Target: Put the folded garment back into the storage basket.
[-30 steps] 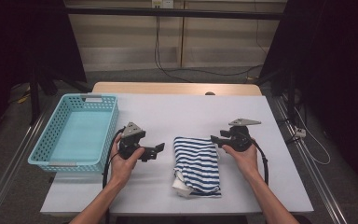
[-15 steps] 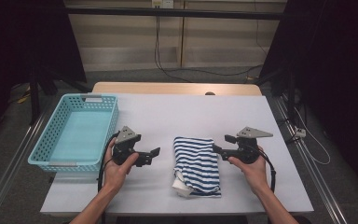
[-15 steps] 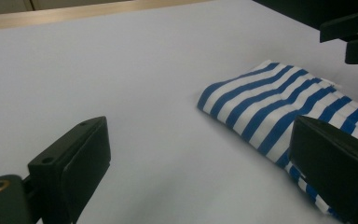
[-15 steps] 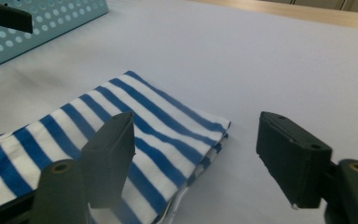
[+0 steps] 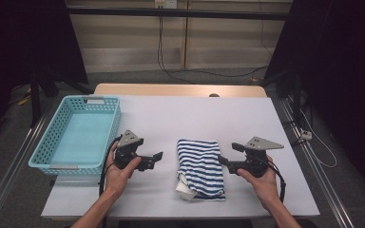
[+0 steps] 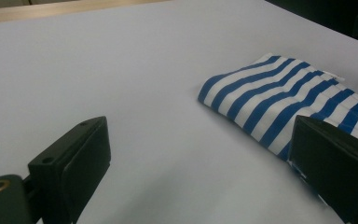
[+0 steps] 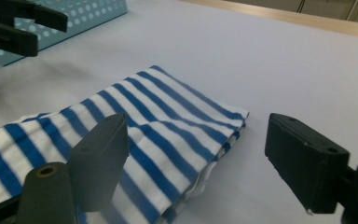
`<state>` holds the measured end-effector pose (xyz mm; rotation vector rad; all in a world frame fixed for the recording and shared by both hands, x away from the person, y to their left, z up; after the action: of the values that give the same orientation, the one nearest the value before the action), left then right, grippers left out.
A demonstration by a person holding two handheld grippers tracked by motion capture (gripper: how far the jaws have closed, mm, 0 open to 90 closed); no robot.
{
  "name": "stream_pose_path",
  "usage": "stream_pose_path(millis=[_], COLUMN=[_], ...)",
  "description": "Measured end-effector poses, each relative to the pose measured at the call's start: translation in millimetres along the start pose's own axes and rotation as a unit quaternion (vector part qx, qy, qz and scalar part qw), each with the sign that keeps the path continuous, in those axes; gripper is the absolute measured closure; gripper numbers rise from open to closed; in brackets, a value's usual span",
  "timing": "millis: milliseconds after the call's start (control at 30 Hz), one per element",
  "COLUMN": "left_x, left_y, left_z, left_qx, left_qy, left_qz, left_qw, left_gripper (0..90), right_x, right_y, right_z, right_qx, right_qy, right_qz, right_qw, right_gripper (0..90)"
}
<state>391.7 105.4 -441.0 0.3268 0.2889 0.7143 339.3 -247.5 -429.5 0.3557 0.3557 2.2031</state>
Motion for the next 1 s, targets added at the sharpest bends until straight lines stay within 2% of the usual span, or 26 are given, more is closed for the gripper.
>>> stream_pose_path(millis=[67,267,367,433,500,533,733,800,900,967,1000], left_x=[0.6,0.2,-2.9,-2.1,-1.0,0.3,-0.5,1.1,1.4,0.8,0.8], left_y=[-0.2,-0.6,-0.7,-1.5,-1.5,-1.7,-2.4,-2.7,-3.6,-4.1,-4.1], left_z=[-0.2,0.9,0.2,1.0,0.9,-0.1,-0.4,-0.2,-0.8,-1.2,-1.2], left_qx=[-0.001,-0.003,-0.001,-0.008,-0.003,0.002,0.001,0.001,0.003,0.003,0.003], left_qy=[0.008,-0.002,0.008,0.005,0.0,-0.004,0.007,-0.002,-0.001,0.003,0.003], left_qz=[0.004,0.007,0.004,0.013,0.012,0.009,0.002,0.012,0.011,0.008,0.008], left_qw=[1.0,1.0,1.0,0.9999,0.9999,0.9999,1.0,0.9999,0.9999,1.0,1.0], left_gripper=[5.7,5.8,5.9,5.5,5.5,5.7,5.2,5.2,5.1,5.1,5.1], right_x=[3.8,16.7,24.8,29.4,31.8,35.6,45.2,50.7,56.5,66.1,66.1], right_y=[5.1,13.4,17.9,20.9,22.7,25.1,29.6,30.3,30.7,27.9,27.9], right_z=[-4.3,-12.8,-15.6,-18.8,-21.0,-25.6,-30.1,-30.9,-30.5,-32.8,-32.8], right_qx=[0.013,0.05,0.059,0.064,0.071,0.084,0.094,0.097,0.096,0.106,0.106], right_qy=[-0.001,0.012,0.018,0.022,0.025,0.029,0.035,0.055,0.063,0.089,0.089], right_qz=[0.016,0.033,0.057,0.068,0.07,0.078,0.094,0.102,0.111,0.122,0.122], right_qw=[0.9998,0.9981,0.9965,0.9954,0.9947,0.993,0.9905,0.9886,0.9872,0.9829,0.9829], right_gripper=[19.8,18.4,13.9,14.0,14.2,16.2,19.8,29.3,30.2,35.0,35.0])
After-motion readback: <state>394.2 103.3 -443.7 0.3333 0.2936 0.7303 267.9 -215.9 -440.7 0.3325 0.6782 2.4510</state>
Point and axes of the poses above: each handheld gripper's, and its own axes: y roughly backward along the jaws, z roughly out of its top, x roughly to its left, the point moved 3 cm from there along -y, roughly forward along the jaws, and after that the axes turned 7 degrees about -x, right-handed, at the moved point
